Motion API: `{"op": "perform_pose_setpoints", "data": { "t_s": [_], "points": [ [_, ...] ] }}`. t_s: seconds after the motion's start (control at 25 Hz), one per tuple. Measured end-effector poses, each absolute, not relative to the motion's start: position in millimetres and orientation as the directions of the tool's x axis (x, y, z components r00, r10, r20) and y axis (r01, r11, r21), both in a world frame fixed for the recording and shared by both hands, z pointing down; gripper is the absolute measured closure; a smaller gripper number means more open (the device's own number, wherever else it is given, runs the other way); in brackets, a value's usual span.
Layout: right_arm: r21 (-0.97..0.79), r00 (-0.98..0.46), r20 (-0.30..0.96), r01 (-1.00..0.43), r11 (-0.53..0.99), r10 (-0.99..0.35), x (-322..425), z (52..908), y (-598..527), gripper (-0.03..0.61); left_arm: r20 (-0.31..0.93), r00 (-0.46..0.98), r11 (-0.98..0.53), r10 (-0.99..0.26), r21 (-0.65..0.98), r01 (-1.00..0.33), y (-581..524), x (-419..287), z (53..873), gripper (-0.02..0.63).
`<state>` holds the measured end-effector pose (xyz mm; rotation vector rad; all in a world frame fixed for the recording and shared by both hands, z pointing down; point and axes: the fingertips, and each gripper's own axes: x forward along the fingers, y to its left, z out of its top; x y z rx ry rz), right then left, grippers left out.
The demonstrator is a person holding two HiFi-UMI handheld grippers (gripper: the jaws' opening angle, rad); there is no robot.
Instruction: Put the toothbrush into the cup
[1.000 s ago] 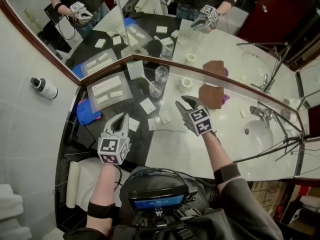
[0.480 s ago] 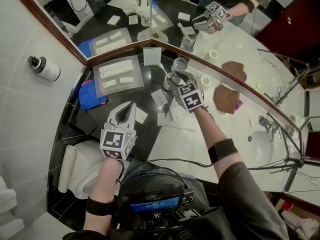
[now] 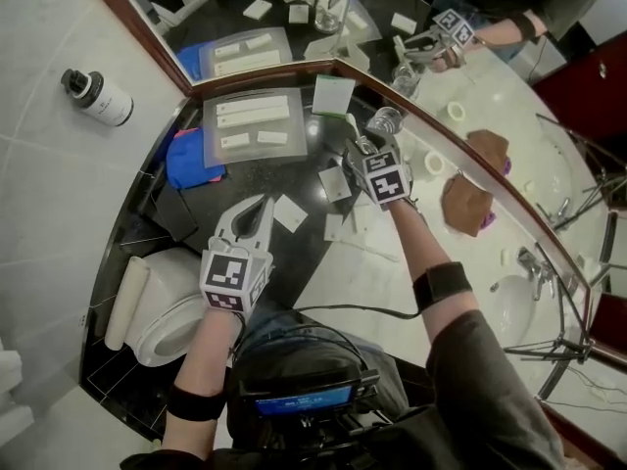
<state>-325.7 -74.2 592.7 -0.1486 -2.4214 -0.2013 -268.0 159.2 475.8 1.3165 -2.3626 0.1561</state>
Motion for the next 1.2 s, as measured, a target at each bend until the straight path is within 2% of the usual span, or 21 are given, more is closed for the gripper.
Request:
{"op": "perform_pose_setpoints", "data": {
  "t_s": [0.12, 0.2, 0.28, 0.8, 1.2],
  "points": [
    [0.116, -0.749, 0.662, 0.148, 0.982, 0.035, -330, 599, -77, 0.452, 0.431, -0.465, 0.557, -0.773, 0.113, -0.823, 165, -270, 482, 0.611],
    [0.128, -0.746, 0.666, 0.143, 0.981, 0.022, -332, 600, -79, 0.515, 0.432, -0.468, 0.561, -0.771, 0.115, -0.82, 166, -271, 482, 0.612],
    [0.137, -0.745, 0.667, 0.144, 0.98, 0.016, -332, 600, -79, 0.526, 0.428, -0.469, 0.561, -0.773, 0.116, -0.82, 165, -272, 482, 0.612],
    [0.165, -0.783, 0.621, 0.151, 0.975, 0.017, -329, 570, -82, 0.531, 0.425, -0.468, 0.559, -0.775, 0.116, -0.821, 167, -264, 480, 0.611],
    [0.279, -0.838, 0.546, 0.172, 0.945, -0.009, -299, 497, -78, 0.531, 0.405, -0.443, 0.527, -0.8, 0.121, -0.841, 165, -236, 462, 0.612]
  ]
}}
